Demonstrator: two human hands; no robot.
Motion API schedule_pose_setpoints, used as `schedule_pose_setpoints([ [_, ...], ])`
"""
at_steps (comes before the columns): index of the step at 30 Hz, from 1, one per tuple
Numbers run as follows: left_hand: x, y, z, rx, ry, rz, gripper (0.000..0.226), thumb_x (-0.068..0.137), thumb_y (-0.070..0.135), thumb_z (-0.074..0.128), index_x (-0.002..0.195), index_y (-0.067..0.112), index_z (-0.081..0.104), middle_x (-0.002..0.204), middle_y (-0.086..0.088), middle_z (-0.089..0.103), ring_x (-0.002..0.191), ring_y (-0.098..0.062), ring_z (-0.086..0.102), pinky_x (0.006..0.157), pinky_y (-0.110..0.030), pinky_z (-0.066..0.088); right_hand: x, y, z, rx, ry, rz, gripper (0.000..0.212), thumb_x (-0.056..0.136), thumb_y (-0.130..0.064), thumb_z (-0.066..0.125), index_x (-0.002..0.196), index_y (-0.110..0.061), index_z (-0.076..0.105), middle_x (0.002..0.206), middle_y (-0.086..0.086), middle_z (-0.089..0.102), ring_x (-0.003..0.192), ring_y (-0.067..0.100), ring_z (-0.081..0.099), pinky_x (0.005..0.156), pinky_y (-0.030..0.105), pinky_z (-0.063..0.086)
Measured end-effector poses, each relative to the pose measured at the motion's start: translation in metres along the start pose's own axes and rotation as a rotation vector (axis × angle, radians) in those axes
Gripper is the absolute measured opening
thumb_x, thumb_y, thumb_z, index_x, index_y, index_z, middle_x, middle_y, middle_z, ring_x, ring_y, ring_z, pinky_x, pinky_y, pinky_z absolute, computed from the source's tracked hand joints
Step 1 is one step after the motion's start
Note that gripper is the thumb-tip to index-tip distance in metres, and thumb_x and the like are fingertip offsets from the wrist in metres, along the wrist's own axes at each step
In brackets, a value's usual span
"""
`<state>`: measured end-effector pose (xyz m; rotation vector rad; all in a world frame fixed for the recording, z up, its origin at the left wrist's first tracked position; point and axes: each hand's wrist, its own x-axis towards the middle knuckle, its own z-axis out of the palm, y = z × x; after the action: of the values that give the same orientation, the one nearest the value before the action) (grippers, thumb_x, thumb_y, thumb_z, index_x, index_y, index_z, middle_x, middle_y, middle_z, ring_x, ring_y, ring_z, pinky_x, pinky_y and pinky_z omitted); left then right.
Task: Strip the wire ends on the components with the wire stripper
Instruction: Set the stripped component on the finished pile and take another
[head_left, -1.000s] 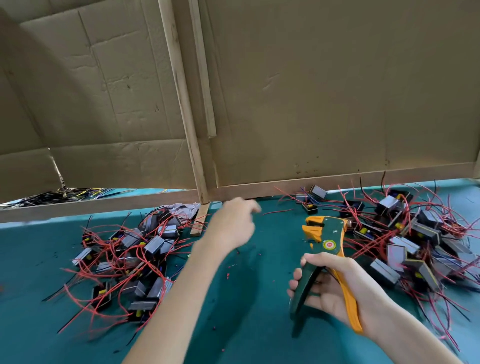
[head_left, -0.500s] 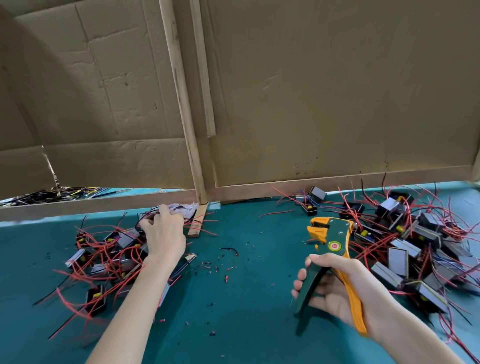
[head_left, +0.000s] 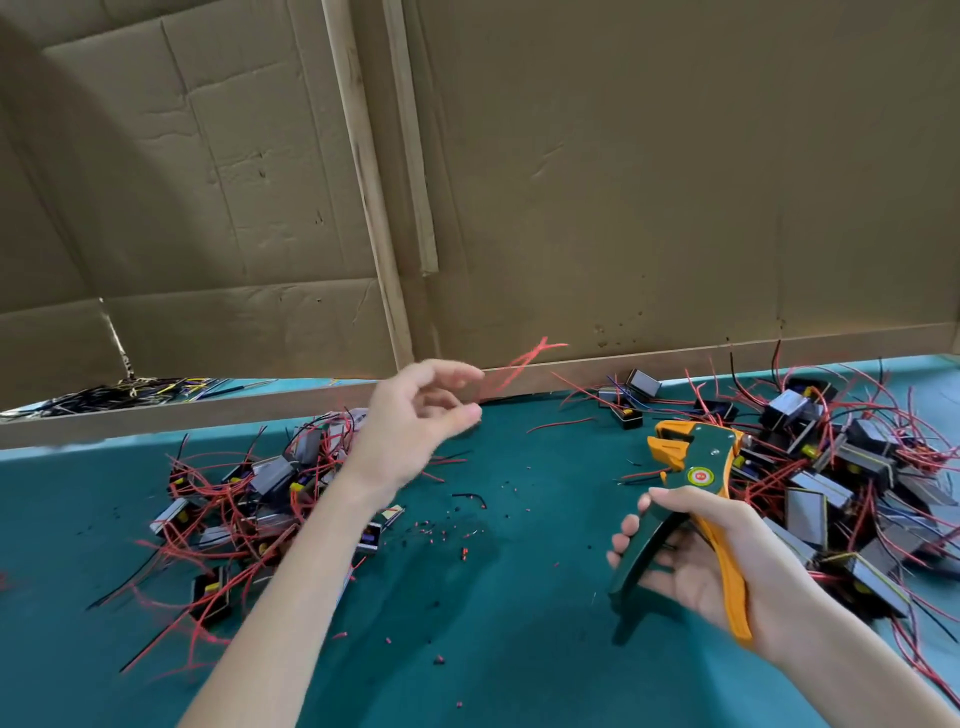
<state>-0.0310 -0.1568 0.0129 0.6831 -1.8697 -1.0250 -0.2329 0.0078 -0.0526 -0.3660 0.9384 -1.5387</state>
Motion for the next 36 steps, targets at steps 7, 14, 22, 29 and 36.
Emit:
schedule_pose_setpoints([
  [7,-0.016,-0.028,0.041,0.158,-0.321,-0.101,0.049,0.073,-0.015,0.071,0.106,0.021,0.063,0.102,-0.006,0.053,0.073,-0.013,0.058,0.089,-0.031,0.051,0.000,-0.003,0.000,-0.004,0.018,-0.019,0.020,0.067,-0.011,0.064,0.082,-0.001,0.058,0.072,0.020,0.060,0.062,0.035,0.066,0.062,0.046,0.059],
  [14,-0.023,-0.035,0.048,0.216,-0.644,-0.169,0.033,0.077,0.005,0.078,0.103,0.021,0.066,0.089,0.005,0.063,0.070,-0.009,0.062,0.075,-0.022,0.052,-0.001,-0.004,-0.001,0.001,0.006,-0.041,0.019,0.068,-0.011,0.064,0.082,-0.001,0.057,0.073,0.020,0.060,0.064,0.035,0.065,0.063,0.046,0.059],
  [22,-0.012,-0.032,0.034,0.565,-0.228,-0.223,0.016,0.091,0.019,0.058,0.078,0.014,0.064,0.066,0.004,0.067,0.052,-0.015,0.061,0.047,-0.022,0.048,-0.004,-0.006,0.002,0.006,0.006,-0.071,0.018,0.068,-0.011,0.062,0.082,-0.001,0.057,0.071,0.020,0.060,0.064,0.035,0.064,0.060,0.044,0.059],
  [29,-0.023,-0.038,0.044,0.833,-0.242,-0.356,0.025,0.082,0.044,0.066,0.075,0.021,0.071,0.065,0.008,0.065,0.073,-0.018,0.063,0.075,-0.029,0.052,-0.005,-0.005,0.004,0.004,0.001,-0.082,0.016,0.071,-0.011,0.060,0.082,-0.001,0.056,0.070,0.019,0.060,0.064,0.035,0.064,0.061,0.045,0.059],
  [36,-0.026,-0.037,0.055,0.515,-0.071,-0.323,0.016,0.081,0.014,0.069,0.072,0.026,0.064,0.079,0.005,0.069,0.076,-0.014,0.064,0.078,-0.027,0.050,-0.006,-0.009,0.003,-0.005,0.017,-0.136,0.016,0.071,-0.012,0.060,0.082,-0.002,0.056,0.070,0.019,0.060,0.065,0.034,0.064,0.063,0.044,0.060],
])
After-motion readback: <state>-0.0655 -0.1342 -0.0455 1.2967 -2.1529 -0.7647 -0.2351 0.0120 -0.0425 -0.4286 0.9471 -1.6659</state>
